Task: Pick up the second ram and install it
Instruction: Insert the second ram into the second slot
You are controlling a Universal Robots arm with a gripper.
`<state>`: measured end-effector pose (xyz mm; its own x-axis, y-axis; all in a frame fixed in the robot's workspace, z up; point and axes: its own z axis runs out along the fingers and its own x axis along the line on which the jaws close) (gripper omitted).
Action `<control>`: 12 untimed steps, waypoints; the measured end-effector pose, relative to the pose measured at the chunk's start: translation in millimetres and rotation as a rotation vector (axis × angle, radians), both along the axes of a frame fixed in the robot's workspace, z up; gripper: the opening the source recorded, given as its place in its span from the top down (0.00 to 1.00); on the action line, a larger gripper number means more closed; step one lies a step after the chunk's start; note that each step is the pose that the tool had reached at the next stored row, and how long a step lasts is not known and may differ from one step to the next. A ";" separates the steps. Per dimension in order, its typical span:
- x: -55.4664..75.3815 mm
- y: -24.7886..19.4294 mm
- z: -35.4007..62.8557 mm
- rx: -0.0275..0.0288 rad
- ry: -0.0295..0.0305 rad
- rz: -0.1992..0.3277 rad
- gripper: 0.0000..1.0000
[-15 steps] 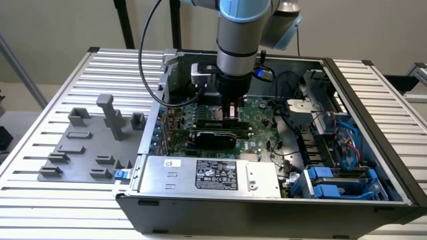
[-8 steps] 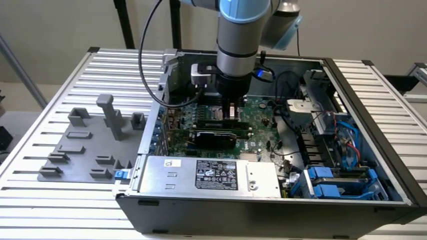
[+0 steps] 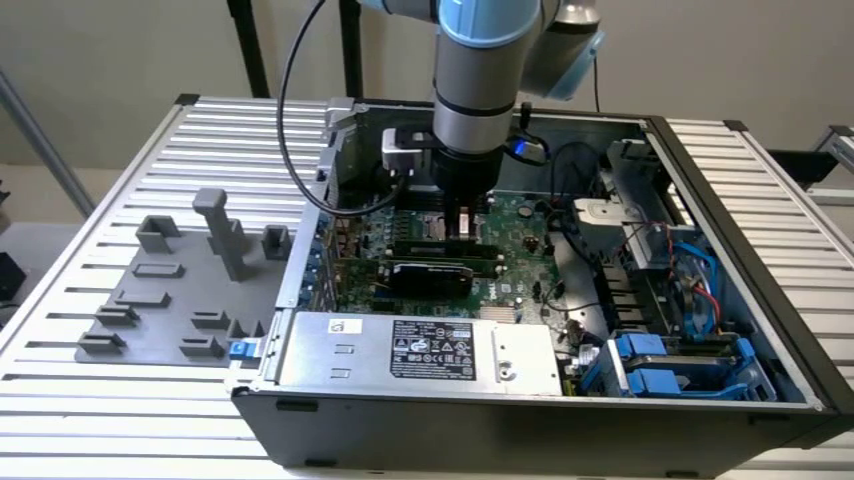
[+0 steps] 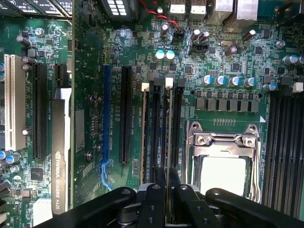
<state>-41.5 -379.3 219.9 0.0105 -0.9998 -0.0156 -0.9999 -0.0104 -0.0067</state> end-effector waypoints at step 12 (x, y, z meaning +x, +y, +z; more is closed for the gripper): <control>-1.1 -0.1 17.0 0.0001 0.0000 0.000 0.00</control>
<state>-42.6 -379.5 236.8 0.0104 -0.9998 -0.0157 -0.9999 -0.0103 -0.0067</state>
